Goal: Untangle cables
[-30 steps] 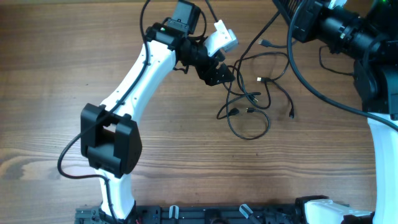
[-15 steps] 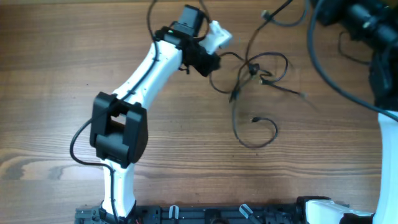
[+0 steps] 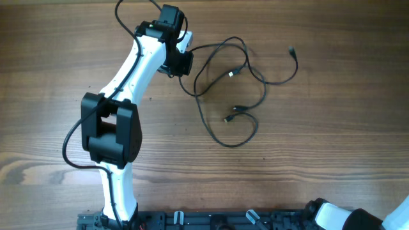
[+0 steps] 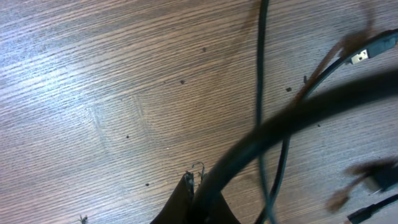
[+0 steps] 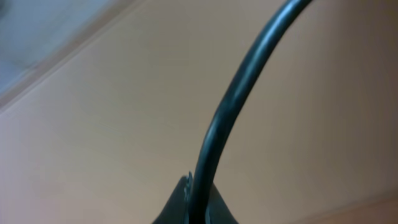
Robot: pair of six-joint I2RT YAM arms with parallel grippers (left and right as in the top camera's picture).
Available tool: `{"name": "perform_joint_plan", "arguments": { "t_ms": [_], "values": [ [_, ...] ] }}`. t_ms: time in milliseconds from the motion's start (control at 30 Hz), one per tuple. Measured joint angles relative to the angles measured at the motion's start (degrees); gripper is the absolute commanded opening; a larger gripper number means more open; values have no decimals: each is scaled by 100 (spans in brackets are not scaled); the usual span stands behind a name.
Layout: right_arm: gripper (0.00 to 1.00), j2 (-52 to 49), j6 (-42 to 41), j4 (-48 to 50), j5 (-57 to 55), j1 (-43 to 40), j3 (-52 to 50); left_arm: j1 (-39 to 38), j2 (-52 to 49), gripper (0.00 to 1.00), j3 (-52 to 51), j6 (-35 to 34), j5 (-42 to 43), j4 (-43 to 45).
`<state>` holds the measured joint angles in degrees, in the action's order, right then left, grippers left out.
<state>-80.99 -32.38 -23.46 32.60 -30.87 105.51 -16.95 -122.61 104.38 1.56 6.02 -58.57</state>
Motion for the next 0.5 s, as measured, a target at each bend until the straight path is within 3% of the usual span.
{"name": "perform_joint_plan", "arguments": {
  "t_ms": [233,433,467,500],
  "values": [
    [4,-981,970,-1482,-876,2,26,-2,0,4,0,-39,-42,-197],
    [4,-2251,1137,-1814,-1368,-101,26,-17,0,4,-2,-42,-15,-289],
    [23,-2406,1152,-1832,-1414,-125,26,-24,0,4,-2,-42,-13,-291],
    [79,-2577,1154,-1867,-1464,-151,26,-35,0,4,-2,-42,-13,-293]
  ]
}}
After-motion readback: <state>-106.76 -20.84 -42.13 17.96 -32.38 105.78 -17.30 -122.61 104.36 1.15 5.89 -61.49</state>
